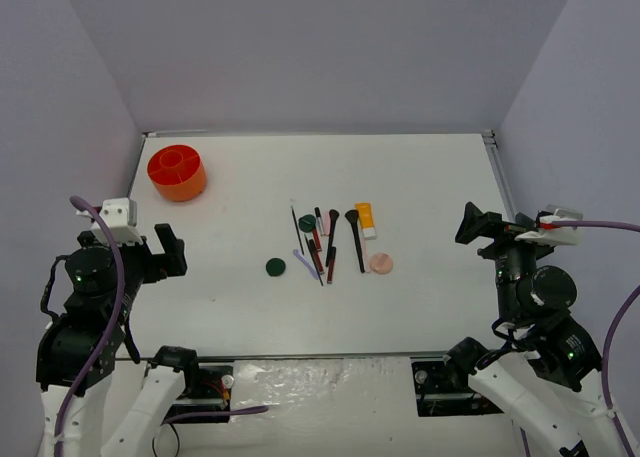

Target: Organize the makeup

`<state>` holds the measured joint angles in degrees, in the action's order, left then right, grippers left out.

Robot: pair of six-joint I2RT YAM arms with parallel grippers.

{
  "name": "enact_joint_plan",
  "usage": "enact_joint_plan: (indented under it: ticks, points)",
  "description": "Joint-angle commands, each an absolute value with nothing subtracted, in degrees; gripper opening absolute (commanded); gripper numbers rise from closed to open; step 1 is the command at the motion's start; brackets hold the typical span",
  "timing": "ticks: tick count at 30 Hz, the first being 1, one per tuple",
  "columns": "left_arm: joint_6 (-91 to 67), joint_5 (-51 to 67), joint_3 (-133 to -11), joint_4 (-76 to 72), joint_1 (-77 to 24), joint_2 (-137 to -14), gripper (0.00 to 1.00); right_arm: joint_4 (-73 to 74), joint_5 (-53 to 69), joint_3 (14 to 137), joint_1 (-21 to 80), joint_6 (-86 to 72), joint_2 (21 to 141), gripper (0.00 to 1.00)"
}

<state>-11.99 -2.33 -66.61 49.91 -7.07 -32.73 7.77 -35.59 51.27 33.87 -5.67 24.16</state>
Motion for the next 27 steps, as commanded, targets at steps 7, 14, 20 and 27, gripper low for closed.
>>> enact_joint_plan:
  ticks: [7, 14, 20, 27]
  points:
    - [-15.04, 5.12, -67.71, 49.0, -7.29, -40.94, 0.97, 3.87, -33.51, 50.58, 34.45, -5.65, 26.34, 1.0]
    - [-23.84, 14.31, -61.97, 43.09, -8.92, -49.16, 0.97, 3.87, -29.63, 49.99, 34.45, -6.97, 29.15, 1.0]
    - [-31.78, 7.1, -55.85, 34.57, -19.63, -58.02, 0.97, 4.01, -28.05, 49.45, 34.45, -7.94, 30.99, 1.0]
    - [-37.47, 3.39, -51.69, 23.83, -25.64, -71.71, 0.88, 4.13, -26.64, 48.34, 34.5, -9.27, 29.93, 1.0]
